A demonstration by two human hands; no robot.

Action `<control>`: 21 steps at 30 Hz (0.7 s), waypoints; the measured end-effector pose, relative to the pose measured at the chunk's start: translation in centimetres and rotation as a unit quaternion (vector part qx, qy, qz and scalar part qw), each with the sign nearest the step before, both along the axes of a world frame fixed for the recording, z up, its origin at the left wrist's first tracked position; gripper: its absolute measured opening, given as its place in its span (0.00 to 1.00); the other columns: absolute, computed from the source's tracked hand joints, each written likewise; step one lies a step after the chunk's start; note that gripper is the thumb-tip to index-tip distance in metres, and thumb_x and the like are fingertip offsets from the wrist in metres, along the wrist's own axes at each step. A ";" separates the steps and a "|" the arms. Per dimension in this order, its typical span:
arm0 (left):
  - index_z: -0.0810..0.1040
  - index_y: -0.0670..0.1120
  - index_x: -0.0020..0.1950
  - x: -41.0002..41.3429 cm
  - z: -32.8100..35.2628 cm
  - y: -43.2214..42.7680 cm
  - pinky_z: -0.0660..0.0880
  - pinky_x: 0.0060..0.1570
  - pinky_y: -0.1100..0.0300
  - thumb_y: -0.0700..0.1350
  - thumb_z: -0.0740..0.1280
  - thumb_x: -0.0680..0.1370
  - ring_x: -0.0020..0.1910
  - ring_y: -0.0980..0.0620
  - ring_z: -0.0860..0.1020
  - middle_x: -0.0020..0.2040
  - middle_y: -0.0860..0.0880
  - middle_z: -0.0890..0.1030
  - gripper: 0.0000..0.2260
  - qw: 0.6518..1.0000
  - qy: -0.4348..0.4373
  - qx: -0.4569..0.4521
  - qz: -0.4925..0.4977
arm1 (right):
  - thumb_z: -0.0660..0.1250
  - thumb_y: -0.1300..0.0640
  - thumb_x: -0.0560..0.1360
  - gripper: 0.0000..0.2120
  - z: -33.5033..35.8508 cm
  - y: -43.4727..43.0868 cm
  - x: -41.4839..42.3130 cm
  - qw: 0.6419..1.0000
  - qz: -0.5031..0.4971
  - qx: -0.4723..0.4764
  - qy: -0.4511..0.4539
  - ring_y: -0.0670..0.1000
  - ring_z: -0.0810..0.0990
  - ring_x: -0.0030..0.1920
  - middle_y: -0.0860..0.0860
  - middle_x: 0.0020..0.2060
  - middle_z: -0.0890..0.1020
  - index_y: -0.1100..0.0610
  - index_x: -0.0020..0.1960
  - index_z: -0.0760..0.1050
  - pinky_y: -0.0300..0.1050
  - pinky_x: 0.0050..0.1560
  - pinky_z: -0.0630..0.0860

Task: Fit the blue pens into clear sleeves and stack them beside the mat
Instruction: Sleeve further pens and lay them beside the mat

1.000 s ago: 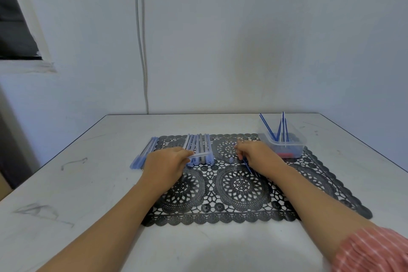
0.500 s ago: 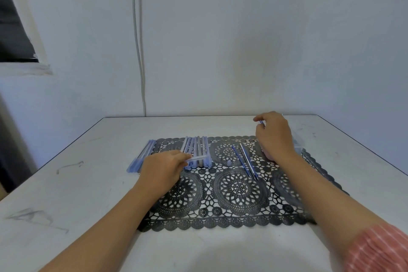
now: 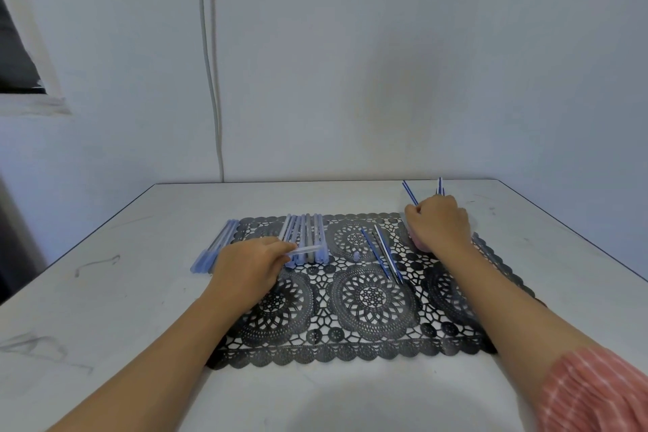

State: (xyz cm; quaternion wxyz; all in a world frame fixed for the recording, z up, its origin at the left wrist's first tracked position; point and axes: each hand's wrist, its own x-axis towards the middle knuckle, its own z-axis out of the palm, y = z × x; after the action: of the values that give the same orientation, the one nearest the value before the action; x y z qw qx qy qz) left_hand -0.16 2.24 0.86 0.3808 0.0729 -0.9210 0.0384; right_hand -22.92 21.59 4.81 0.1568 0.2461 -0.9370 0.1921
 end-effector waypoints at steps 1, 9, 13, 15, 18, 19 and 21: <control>0.85 0.50 0.47 0.0 0.0 0.0 0.72 0.21 0.63 0.42 0.78 0.67 0.30 0.54 0.81 0.37 0.56 0.84 0.10 1.000 -0.001 -0.001 0.001 | 0.53 0.51 0.77 0.19 -0.1 0.0 0.1 1.000 -0.002 0.019 -0.001 0.56 0.70 0.51 0.53 0.36 0.69 0.61 0.36 0.74 0.50 0.51 0.66; 0.85 0.50 0.46 0.0 0.1 0.2 0.71 0.20 0.64 0.41 0.78 0.66 0.29 0.54 0.80 0.37 0.55 0.84 0.11 1.000 0.002 -0.003 -0.001 | 0.52 0.48 0.78 0.17 -0.1 -0.1 0.3 0.996 -0.007 0.087 0.006 0.55 0.72 0.53 0.53 0.41 0.76 0.58 0.40 0.70 0.50 0.54 0.64; 0.85 0.50 0.46 0.1 0.1 0.2 0.71 0.21 0.64 0.41 0.78 0.66 0.29 0.54 0.80 0.37 0.55 0.84 0.10 1.000 0.000 -0.001 -0.003 | 0.53 0.47 0.78 0.16 -0.2 -0.1 0.3 0.994 -0.015 0.110 0.009 0.55 0.73 0.55 0.53 0.48 0.78 0.57 0.44 0.72 0.50 0.56 0.63; 0.85 0.50 0.46 0.1 0.2 0.2 0.71 0.21 0.64 0.41 0.78 0.66 0.29 0.55 0.80 0.37 0.55 0.84 0.11 1.000 -0.001 0.000 -0.004 | 0.53 0.47 0.78 0.17 -0.1 -0.1 0.4 0.993 -0.022 0.113 0.009 0.55 0.73 0.55 0.53 0.47 0.78 0.58 0.46 0.75 0.50 0.56 0.63; 0.85 0.50 0.46 0.1 0.3 0.3 0.70 0.21 0.65 0.42 0.78 0.66 0.29 0.55 0.80 0.36 0.56 0.83 0.11 1.000 0.000 -0.003 -0.003 | 0.55 0.48 0.78 0.17 -0.1 0.0 0.6 0.997 -0.023 0.073 0.010 0.55 0.75 0.49 0.52 0.39 0.74 0.58 0.38 0.71 0.49 0.52 0.64; 0.85 0.50 0.46 0.1 0.3 0.3 0.69 0.21 0.66 0.42 0.78 0.66 0.29 0.55 0.80 0.36 0.56 0.83 0.11 1.000 0.001 -0.004 -0.003 | 0.55 0.49 0.77 0.18 -0.1 0.0 0.7 0.999 -0.019 0.039 0.010 0.57 0.76 0.45 0.52 0.36 0.73 0.59 0.34 0.69 0.49 0.50 0.64; 0.85 0.50 0.45 0.1 0.3 0.3 0.68 0.21 0.67 0.42 0.79 0.65 0.29 0.56 0.80 0.37 0.56 0.83 0.11 1.000 0.003 -0.005 -0.003 | 0.57 0.51 0.76 0.17 0.0 -0.1 0.6 0.999 0.000 -0.054 0.010 0.59 0.76 0.44 0.55 0.39 0.76 0.61 0.37 0.74 0.49 0.48 0.66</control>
State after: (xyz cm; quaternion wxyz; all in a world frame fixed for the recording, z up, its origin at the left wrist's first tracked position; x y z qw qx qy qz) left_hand -0.07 2.59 1.17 0.3838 0.0681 -0.9200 0.0410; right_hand -22.32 21.49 4.78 0.1787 0.2393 -0.9238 0.2398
